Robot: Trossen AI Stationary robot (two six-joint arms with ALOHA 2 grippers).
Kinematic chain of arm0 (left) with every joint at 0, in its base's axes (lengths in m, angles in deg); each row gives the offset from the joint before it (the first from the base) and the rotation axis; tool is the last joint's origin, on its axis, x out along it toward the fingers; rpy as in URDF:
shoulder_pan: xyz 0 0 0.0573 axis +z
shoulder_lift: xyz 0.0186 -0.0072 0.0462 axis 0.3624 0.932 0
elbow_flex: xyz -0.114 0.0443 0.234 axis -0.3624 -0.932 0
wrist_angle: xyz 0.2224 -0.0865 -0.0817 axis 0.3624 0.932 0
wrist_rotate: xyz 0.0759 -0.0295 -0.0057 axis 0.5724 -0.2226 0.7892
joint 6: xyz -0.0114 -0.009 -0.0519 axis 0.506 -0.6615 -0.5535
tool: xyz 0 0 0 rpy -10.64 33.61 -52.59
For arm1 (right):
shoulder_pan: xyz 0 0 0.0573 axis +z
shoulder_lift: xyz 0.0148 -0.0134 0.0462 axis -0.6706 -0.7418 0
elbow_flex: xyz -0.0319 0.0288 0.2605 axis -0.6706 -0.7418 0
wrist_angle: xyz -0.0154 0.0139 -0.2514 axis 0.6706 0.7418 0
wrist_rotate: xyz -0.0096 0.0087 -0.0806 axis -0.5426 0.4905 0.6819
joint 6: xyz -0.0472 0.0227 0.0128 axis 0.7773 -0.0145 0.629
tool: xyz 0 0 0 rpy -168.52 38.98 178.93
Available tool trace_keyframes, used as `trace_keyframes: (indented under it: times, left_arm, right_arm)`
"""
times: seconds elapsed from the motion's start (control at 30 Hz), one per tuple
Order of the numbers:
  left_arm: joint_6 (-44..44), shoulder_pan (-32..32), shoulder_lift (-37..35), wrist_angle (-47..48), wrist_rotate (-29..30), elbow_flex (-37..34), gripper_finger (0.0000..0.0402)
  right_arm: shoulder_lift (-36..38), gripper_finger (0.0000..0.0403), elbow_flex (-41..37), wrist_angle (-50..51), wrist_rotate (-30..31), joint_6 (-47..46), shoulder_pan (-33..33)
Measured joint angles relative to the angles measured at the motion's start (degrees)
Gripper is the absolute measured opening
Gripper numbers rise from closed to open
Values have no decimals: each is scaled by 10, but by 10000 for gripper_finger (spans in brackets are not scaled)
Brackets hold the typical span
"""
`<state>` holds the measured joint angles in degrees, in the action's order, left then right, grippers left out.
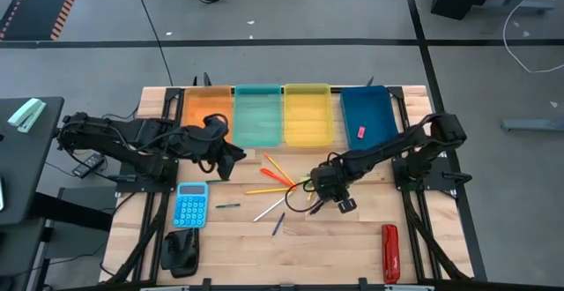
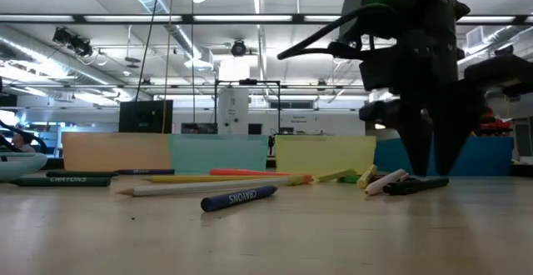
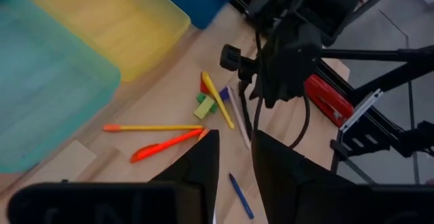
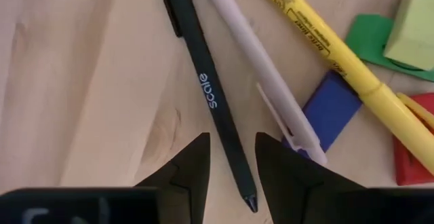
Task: Sort crayons/erasers/pens/pencils in bins
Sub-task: Put the black pen into the yellow bin
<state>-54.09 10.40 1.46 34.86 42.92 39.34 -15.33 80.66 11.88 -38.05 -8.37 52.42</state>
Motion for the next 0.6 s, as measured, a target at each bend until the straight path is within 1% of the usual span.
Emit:
trace_keyframes:
  times: [0.2, 0.3, 0.4, 0.53, 0.6]
  left_arm:
    - [-34, 0, 0, 0, 0, 0, 89]
    - [-55, 0, 0, -1, 0, 0, 91]
    - [-63, 0, 0, -1, 0, 0, 91]
    - [-73, 0, 0, -1, 0, 0, 85]
    - [-82, 0, 0, -6, -1, 0, 83]
  right_arm:
    - [-5, 124, -26, -42, -1, 20, 0]
    - [-2, 113, -40, -56, 3, 19, 0]
    - [-2, 87, -47, -58, 12, 18, 0]
    - [-3, 38, -44, -55, 16, 16, 0]
    - [2, 20, -37, -49, 15, 15, 0]
